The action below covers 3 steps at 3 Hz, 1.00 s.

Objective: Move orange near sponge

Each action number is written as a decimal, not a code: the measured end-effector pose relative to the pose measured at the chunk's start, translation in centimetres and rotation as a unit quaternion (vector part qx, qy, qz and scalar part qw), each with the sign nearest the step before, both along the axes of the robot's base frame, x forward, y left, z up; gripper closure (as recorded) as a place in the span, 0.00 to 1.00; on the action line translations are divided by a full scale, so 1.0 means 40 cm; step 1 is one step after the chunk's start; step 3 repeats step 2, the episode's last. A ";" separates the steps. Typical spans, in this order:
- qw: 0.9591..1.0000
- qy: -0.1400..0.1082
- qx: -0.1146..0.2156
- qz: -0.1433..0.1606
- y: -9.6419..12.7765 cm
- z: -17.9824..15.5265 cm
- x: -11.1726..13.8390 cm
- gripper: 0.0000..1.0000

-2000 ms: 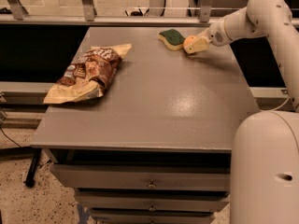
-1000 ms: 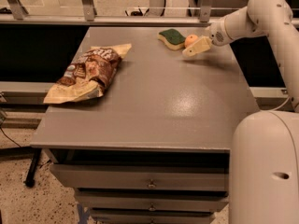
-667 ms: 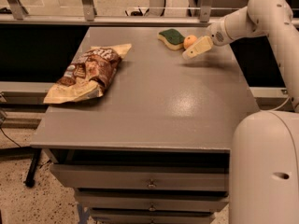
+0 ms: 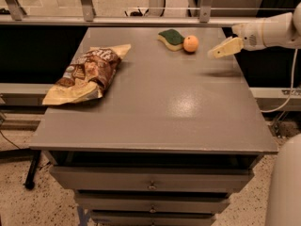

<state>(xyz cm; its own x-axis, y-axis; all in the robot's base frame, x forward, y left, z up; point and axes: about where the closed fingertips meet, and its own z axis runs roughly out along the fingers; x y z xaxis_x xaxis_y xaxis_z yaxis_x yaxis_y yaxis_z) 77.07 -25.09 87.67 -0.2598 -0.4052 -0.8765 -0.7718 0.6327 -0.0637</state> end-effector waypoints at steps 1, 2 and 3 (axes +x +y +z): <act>0.998 -0.028 0.065 0.007 -0.102 0.052 -0.103 0.00; 0.997 -0.030 0.074 0.003 -0.121 0.056 -0.116 0.00; 0.997 -0.030 0.074 0.003 -0.121 0.056 -0.116 0.00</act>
Offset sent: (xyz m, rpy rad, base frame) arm -0.0355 -0.0354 0.0179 0.1113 -0.0478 0.0124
